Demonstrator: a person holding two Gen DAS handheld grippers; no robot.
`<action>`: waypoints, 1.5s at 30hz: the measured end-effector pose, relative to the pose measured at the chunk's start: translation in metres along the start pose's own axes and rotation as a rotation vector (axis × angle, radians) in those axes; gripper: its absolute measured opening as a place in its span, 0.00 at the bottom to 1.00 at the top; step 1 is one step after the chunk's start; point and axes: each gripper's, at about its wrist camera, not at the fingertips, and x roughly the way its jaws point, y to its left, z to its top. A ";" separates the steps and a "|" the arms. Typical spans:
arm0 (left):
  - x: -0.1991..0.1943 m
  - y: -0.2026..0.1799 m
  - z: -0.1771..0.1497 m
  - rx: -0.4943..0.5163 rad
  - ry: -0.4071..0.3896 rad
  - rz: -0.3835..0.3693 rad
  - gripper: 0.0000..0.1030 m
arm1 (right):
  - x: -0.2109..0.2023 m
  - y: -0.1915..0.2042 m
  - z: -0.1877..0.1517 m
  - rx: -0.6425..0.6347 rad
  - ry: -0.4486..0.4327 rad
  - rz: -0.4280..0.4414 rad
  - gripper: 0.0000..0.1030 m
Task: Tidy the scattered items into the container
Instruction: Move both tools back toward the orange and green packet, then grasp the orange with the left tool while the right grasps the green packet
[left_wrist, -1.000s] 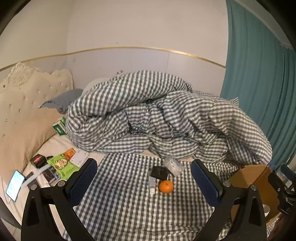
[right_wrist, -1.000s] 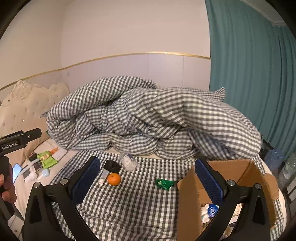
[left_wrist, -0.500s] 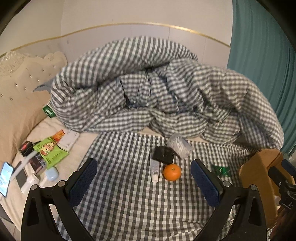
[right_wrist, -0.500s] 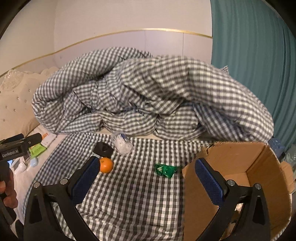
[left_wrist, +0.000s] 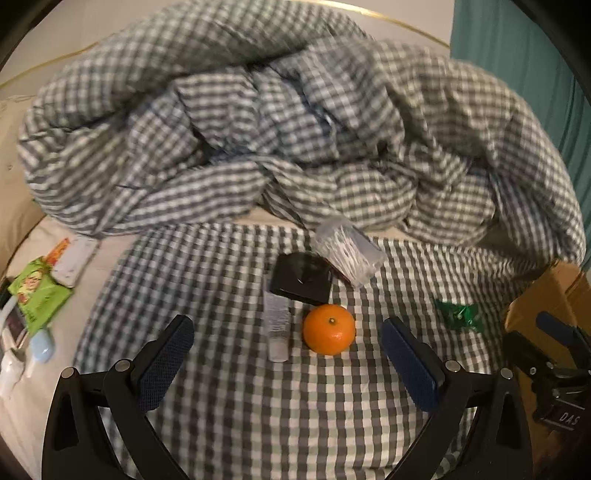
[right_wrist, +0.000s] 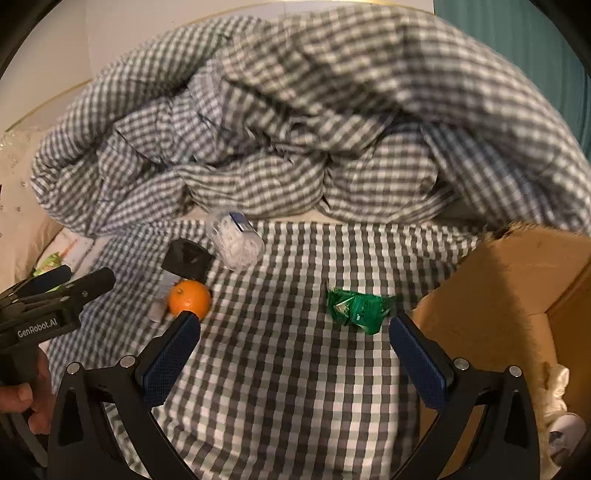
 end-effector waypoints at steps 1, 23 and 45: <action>0.006 -0.003 0.000 0.005 0.004 -0.007 1.00 | 0.007 -0.002 -0.001 0.006 0.010 -0.004 1.00; 0.102 -0.049 -0.018 0.079 0.148 -0.031 0.64 | 0.052 -0.031 -0.010 0.047 0.058 0.002 1.00; 0.106 -0.029 -0.026 0.023 0.150 -0.036 0.55 | 0.100 -0.036 -0.007 0.071 0.097 -0.068 1.00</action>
